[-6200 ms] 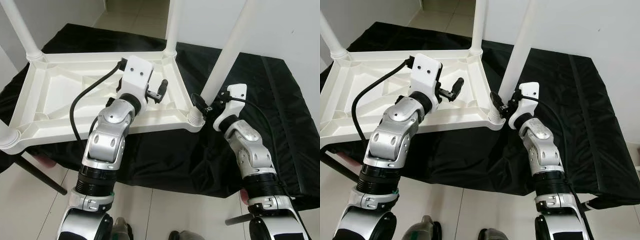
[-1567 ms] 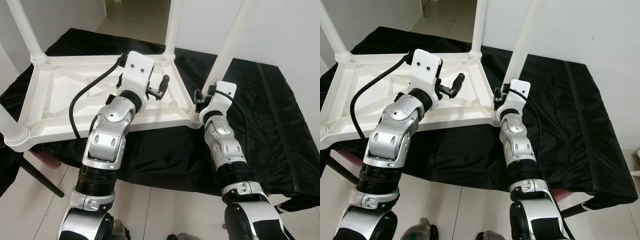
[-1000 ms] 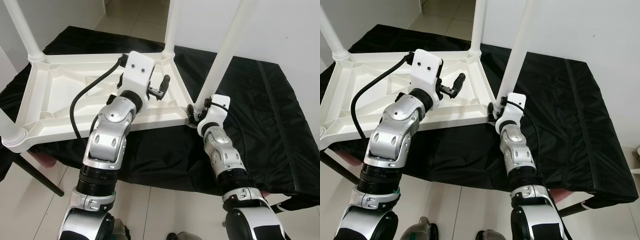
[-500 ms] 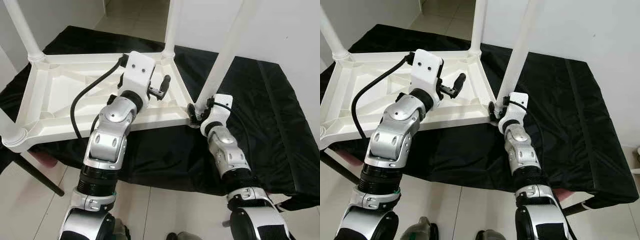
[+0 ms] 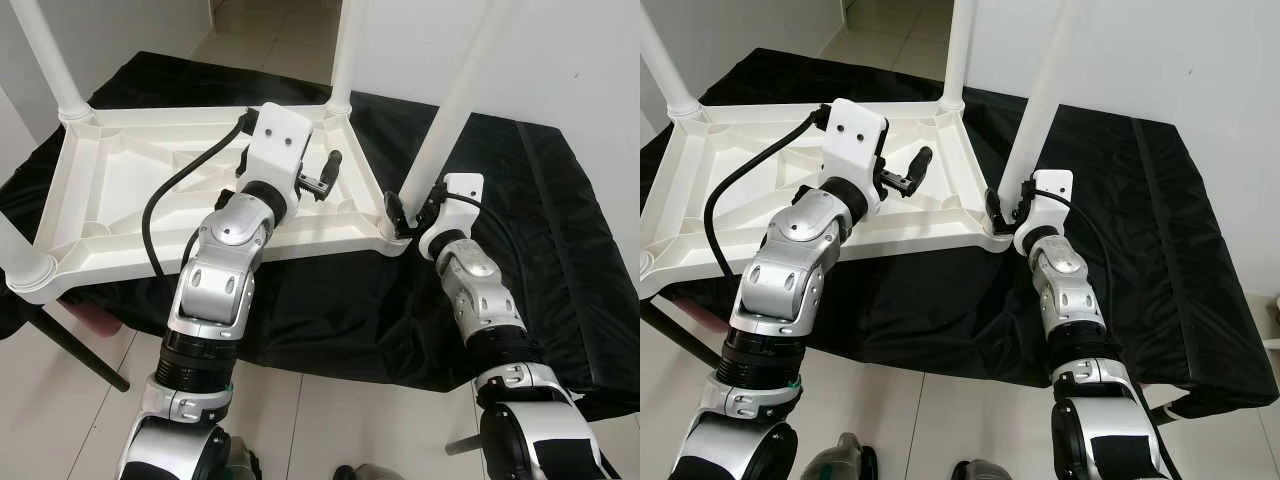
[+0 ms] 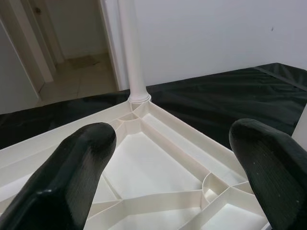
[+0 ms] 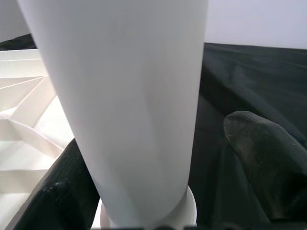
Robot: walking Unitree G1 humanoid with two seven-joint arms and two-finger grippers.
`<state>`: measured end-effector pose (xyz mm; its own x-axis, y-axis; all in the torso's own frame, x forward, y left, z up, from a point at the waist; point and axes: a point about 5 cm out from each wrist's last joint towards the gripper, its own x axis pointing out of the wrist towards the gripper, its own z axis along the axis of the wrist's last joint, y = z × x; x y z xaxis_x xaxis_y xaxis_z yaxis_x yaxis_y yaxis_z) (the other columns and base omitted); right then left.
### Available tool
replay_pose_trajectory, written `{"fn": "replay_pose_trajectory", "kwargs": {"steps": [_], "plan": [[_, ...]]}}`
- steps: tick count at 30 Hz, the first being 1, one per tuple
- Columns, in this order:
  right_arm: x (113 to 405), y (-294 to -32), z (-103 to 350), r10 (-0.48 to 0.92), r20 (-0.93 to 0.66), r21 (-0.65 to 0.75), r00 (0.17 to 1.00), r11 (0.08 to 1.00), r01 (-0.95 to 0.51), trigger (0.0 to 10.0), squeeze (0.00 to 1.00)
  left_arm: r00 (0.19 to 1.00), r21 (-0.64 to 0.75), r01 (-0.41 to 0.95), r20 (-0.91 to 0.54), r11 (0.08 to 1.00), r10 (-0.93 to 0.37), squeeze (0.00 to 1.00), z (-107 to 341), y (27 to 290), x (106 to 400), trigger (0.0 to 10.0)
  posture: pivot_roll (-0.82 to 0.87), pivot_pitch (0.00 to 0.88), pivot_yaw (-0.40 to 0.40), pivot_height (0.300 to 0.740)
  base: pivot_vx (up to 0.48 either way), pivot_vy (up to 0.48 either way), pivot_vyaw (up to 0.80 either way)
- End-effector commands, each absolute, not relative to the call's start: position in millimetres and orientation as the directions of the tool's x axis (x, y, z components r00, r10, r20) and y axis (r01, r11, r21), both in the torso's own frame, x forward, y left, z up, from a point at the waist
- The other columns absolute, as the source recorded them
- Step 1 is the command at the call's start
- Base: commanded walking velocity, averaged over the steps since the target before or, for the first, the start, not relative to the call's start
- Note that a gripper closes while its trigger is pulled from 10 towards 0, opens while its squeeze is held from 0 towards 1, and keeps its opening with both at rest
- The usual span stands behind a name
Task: Building children table
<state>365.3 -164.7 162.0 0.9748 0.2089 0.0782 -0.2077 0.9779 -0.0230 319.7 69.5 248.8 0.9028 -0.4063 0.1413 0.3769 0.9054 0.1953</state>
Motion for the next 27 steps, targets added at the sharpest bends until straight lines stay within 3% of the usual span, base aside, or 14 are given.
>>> {"fn": "replay_pose_trajectory", "kwargs": {"steps": [1, 5, 13, 14, 15, 16, 17, 18, 21, 27], "plan": [[366, -167, 164, 0.236, 0.087, -0.033, 0.968, 0.972, -0.234, 10.0, 0.00, 0.918, 0.200, 0.324, 0.170, 0.924, -0.359, 0.00, 253, 68, 320, 10.0, 0.08, 0.028, -0.043, 0.740, 0.000, 0.000, 0.00], [364, -169, 162, 0.350, 0.090, -0.067, 0.933, 0.936, -0.345, 10.0, 0.00, 0.917, 0.200, 0.325, 0.172, 0.924, -0.360, 0.00, 254, 67, 320, 10.0, 0.07, 0.028, -0.043, 0.740, 0.000, 0.000, 0.00], [363, -177, 161, 0.436, 0.065, -0.085, 0.898, 0.899, -0.430, 10.0, 0.00, 0.917, 0.198, 0.325, 0.174, 0.925, -0.360, 0.00, 254, 67, 321, 10.0, 0.07, 0.026, -0.041, 0.740, 0.000, 0.000, 0.00], [363, -181, 162, 0.491, 0.055, -0.099, 0.870, 0.869, -0.484, 9.1, 0.00, 0.916, 0.198, 0.326, 0.175, 0.924, -0.361, 0.00, 255, 67, 321, 10.0, 0.07, 0.025, -0.036, 0.740, 0.000, 0.000, 0.00], [363, -181, 162, 0.491, 0.055, -0.099, 0.870, 0.869, -0.484, 9.1, 0.00, 0.916, 0.198, 0.326, 0.175, 0.924, -0.361, 0.00, 255, 67, 321, 10.0, 0.07, 0.025, -0.036, 0.740, 0.000, 0.000, 0.00], [363, -184, 163, 0.506, 0.053, -0.111, 0.861, 0.860, -0.499, 4.6, 0.00, 0.916, 0.199, 0.326, 0.176, 0.924, -0.361, 0.00, 256, 67, 321, 10.0, 0.07, 0.025, -0.035, 0.740, 0.000, 0.000, 0.00], [363, -184, 163, 0.506, 0.053, -0.111, 0.861, 0.860, -0.499, 4.6, 0.00, 0.916, 0.199, 0.326, 0.176, 0.924, -0.361, 0.00, 256, 67, 321, 10.0, 0.07, 0.025, -0.035, 0.740, 0.000, 0.000, 0.00], [364, -188, 164, 0.524, 0.049, -0.121, 0.850, 0.848, -0.516, 1.5, 0.00, 0.915, 0.200, 0.327, 0.176, 0.924, -0.362, 0.00, 256, 67, 321, 10.0, 0.08, 0.025, -0.032, 0.740, 0.000, 0.000, 0.00], [365, -195, 167, 0.548, 0.048, -0.133, 0.835, 0.832, -0.538, 0.0, 0.00, 0.915, 0.201, 0.327, 0.176, 0.923, -0.363, 0.00, 256, 67, 321, 10.0, 0.08, 0.026, -0.028, 0.740, 0.000, 0.000, 0.00], [367, -199, 168, 0.550, 0.034, -0.145, 0.834, 0.829, -0.541, 0.0, 0.00, 0.914, 0.203, 0.329, 0.176, 0.922, -0.365, 0.00, 257, 66, 320, 10.0, 0.08, 0.026, -0.028, 0.740, 0.000, 0.000, 0.00]]}}
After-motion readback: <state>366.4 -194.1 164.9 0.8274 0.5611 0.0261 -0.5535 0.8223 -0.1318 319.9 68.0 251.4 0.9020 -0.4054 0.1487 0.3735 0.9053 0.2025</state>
